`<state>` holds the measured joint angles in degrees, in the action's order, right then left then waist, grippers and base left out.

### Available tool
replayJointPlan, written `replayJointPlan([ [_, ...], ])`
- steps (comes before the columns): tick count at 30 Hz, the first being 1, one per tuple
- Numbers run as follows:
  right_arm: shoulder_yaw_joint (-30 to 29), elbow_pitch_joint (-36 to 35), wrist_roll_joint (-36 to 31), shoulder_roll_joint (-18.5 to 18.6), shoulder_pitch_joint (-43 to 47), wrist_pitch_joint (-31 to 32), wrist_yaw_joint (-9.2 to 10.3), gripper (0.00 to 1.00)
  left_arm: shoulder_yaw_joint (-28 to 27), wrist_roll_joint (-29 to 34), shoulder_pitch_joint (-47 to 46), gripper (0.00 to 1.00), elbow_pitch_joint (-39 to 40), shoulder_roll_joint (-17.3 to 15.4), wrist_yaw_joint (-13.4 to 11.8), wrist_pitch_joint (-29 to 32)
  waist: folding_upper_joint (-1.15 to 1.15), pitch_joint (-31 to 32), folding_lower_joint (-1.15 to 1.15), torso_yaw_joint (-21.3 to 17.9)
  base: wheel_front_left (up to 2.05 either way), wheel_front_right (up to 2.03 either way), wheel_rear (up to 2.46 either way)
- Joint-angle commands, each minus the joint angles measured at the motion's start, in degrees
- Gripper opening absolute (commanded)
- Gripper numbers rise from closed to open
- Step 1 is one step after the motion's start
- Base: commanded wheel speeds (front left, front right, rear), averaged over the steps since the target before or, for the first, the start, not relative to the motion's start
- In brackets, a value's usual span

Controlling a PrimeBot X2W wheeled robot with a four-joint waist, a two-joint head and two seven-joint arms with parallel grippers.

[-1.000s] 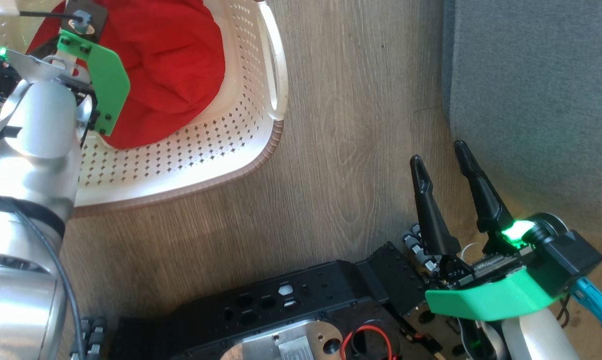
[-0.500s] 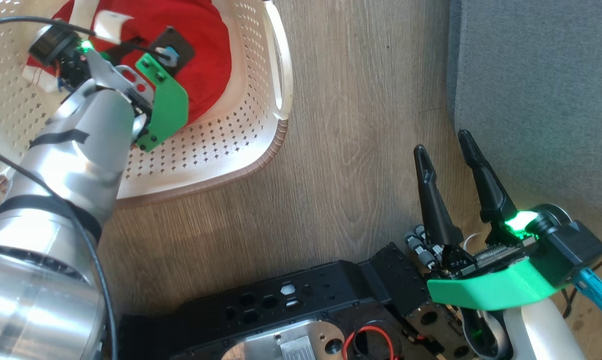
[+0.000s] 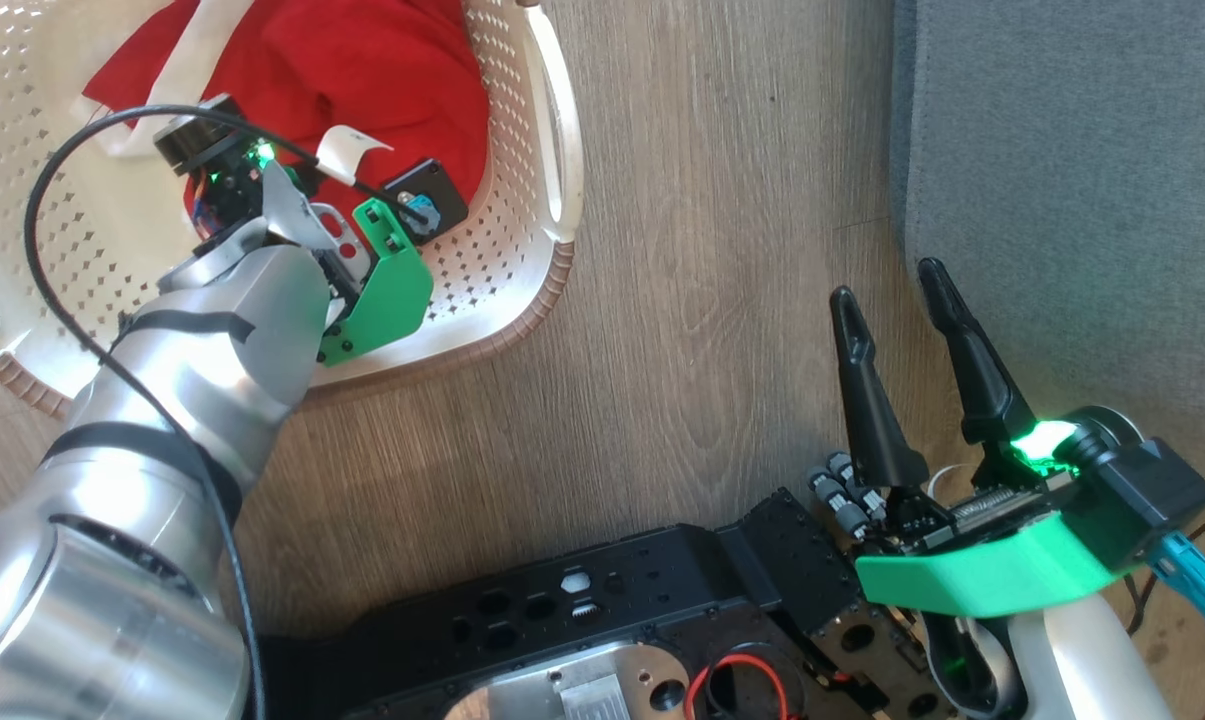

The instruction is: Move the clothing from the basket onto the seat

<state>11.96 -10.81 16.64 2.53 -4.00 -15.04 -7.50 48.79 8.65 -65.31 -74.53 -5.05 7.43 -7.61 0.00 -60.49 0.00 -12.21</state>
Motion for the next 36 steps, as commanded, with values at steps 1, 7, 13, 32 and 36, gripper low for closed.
replayJointPlan([
  [1, 1.5, -0.9, 0.2, 0.3, 2.7, 0.0, 0.01, 1.0, 0.2, -0.8, 1.5, 1.0, 0.6, -0.5, 0.0, 0.2, 0.0, 0.0, 0.0, 0.0, 0.0, 0.0, 0.0],
  [7, 1.9, -0.9, 0.1, 0.3, 2.5, 0.0, 0.01, 1.0, 6.6, -5.4, 1.6, 1.0, 0.6, -1.2, 0.0, 0.5, 0.0, -0.2, 0.0, 0.0, 0.0, 0.0, 0.0],
  [13, 2.3, -0.7, 0.2, 0.3, 2.5, 0.0, 0.01, 1.0, 13.1, -10.5, 1.1, 1.0, 0.6, -2.3, 0.0, 2.5, 0.0, -0.4, 0.0, 0.0, 0.0, 0.0, 0.0],
  [32, 2.7, -1.6, 0.6, 0.3, 2.7, 0.0, 0.01, 1.0, 21.7, -23.2, -1.8, 0.0, 0.6, -4.8, 0.1, 9.0, 0.0, -1.2, 0.0, -0.2, 0.0, 0.0, 0.0],
  [36, 2.8, -1.5, 0.6, 0.3, 2.4, 0.0, 0.01, 1.0, 22.1, -24.5, -2.3, 0.0, 0.6, -5.1, 0.1, 8.8, 0.0, -1.1, 0.0, -0.2, 0.0, 0.0, 0.0],
])
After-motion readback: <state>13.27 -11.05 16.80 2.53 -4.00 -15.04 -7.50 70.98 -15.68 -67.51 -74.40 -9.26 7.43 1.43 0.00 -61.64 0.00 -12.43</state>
